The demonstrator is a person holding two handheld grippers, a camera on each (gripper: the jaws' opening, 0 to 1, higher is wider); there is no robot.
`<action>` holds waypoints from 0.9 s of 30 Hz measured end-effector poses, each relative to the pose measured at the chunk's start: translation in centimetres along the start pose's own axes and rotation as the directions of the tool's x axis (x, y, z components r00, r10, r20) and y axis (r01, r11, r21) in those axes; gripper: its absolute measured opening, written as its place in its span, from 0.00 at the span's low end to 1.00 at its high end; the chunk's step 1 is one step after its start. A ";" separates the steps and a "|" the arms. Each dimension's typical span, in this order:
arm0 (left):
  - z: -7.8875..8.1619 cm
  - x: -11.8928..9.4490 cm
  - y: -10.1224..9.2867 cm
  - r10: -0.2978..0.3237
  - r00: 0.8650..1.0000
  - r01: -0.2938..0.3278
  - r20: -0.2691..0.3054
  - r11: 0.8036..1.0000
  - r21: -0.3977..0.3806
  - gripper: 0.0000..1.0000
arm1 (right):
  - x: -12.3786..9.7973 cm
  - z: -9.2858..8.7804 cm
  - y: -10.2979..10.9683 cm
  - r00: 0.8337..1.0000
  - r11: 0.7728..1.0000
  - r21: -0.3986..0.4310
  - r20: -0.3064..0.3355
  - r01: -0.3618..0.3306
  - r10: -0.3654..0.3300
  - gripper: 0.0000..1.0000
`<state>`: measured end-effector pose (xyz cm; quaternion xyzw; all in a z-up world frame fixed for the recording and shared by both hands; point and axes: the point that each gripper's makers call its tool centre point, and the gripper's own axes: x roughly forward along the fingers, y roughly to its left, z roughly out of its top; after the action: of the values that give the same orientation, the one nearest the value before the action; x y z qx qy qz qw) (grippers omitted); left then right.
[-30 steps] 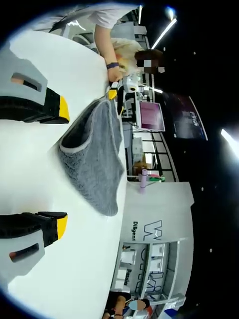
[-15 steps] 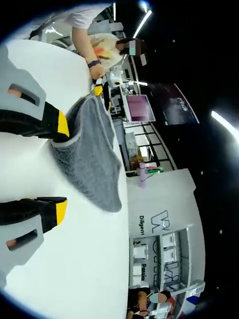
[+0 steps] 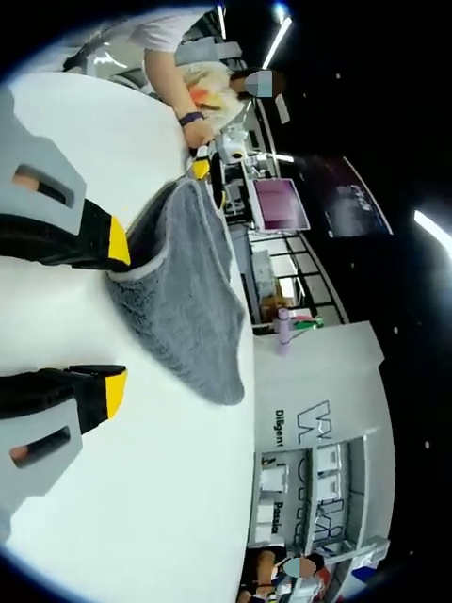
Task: Fold the towel on the table until its edges align and the towel forms a compact rectangular stack.
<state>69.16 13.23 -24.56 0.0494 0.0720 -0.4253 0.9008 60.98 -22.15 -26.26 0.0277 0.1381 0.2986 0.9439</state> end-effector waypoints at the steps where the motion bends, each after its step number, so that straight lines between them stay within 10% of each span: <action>1: 0.0 0.0 0.0 0.000 1.000 0.000 0.000 1.000 0.000 0.87 | 0.0 -0.1 0.1 1.000 1.000 0.003 -0.003 -0.006 0.006 0.35; 27: 0.2 0.0 0.1 -0.003 1.000 0.003 0.008 1.000 -0.015 0.87 | -0.5 0.0 -0.6 1.000 0.999 -0.024 -0.008 0.023 -0.024 0.01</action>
<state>69.22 13.27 -24.37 0.0410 0.0714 -0.4264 0.9008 60.95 -22.89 -26.19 0.0134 0.1389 0.2893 0.9470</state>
